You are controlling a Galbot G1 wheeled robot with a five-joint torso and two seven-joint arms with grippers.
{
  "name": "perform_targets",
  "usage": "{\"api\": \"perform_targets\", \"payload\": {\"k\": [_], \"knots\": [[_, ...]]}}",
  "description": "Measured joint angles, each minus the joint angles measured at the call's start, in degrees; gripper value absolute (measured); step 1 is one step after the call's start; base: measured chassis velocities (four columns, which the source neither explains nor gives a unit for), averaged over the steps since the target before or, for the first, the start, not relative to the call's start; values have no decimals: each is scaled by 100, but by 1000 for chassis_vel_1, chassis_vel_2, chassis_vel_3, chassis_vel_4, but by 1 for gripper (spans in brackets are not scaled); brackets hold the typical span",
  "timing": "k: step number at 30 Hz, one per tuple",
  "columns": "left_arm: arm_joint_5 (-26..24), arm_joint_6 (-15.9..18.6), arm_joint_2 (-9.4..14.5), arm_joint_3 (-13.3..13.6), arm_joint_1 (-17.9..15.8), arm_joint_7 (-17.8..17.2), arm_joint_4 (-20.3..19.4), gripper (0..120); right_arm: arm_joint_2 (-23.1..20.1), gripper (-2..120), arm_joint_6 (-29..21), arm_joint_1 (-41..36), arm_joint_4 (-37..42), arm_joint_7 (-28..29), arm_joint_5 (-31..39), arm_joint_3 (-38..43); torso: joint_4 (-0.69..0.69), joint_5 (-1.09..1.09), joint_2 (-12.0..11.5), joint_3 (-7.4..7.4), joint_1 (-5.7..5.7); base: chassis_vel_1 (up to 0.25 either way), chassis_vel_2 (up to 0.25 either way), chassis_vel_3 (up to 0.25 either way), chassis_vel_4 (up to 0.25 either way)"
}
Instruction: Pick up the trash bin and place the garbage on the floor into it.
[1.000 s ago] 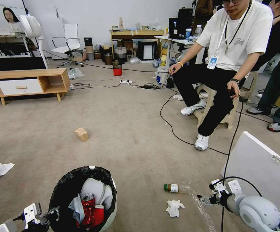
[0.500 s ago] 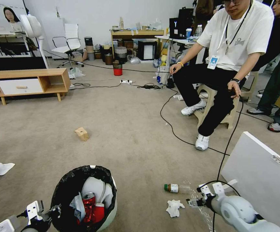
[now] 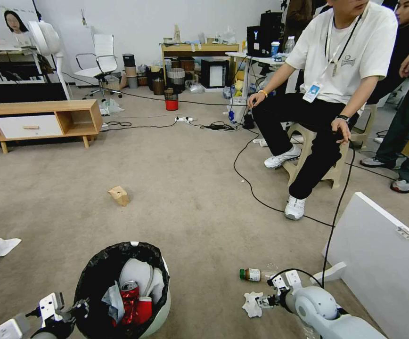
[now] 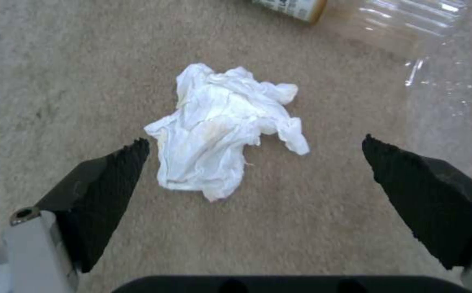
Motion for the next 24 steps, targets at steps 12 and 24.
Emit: {"api": "perform_targets", "payload": {"k": [12,24], "knots": [[-9,2,5,-26,64,2,-43,2,425,100,259,370,-828,20,-207,-390,1,1,0,0,0,0,0,0,0],[-6,1,-4,-7,51,5,8,2,743,99,484,566,-1272,-41,-347,-508,0,1,0,0,0,0,0,0,0]]}}
